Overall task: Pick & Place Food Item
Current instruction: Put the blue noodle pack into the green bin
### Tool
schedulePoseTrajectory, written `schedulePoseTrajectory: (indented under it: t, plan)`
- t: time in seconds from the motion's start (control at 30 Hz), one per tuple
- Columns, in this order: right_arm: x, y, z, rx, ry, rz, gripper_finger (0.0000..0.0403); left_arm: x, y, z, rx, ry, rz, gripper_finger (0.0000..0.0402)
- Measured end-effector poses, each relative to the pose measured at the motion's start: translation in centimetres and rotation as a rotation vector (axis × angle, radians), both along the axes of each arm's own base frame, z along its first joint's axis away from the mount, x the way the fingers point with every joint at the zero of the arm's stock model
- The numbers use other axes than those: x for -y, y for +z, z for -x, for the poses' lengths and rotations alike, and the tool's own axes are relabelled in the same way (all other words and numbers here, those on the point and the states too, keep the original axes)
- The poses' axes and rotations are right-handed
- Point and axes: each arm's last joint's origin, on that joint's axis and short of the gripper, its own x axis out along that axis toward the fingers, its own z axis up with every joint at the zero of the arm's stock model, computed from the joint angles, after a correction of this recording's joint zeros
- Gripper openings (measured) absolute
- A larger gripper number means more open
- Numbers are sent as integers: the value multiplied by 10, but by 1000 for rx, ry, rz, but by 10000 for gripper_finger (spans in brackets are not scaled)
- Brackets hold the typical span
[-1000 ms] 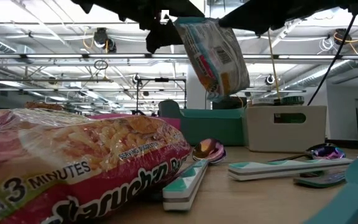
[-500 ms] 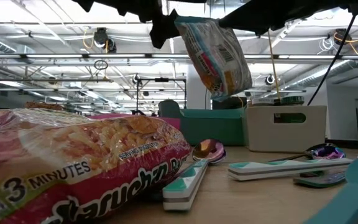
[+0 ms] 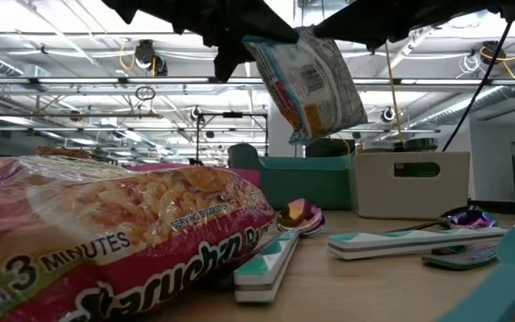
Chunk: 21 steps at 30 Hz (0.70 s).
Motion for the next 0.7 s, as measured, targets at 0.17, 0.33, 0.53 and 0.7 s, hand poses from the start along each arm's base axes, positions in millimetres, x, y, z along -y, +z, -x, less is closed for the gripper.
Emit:
schedulePoseTrajectory:
  t: [0.17, 0.33, 0.53, 0.7]
  plan:
    - [-1, 6, 4, 25, 2, -23, 1, -9, 6, 1, 30, 22, 1, 11]
    - [3, 22, 16, 76, 3, -50, 20, -29, 27, 9, 89, 85, 5, 17]
    - [6, 37, 36, 92, 17, -86, 45, -57, 52, 20, 198, 172, 3, 10]
    - [0, 46, 48, 119, 68, -94, 55, -87, 60, 22, 299, 317, -17, 4]
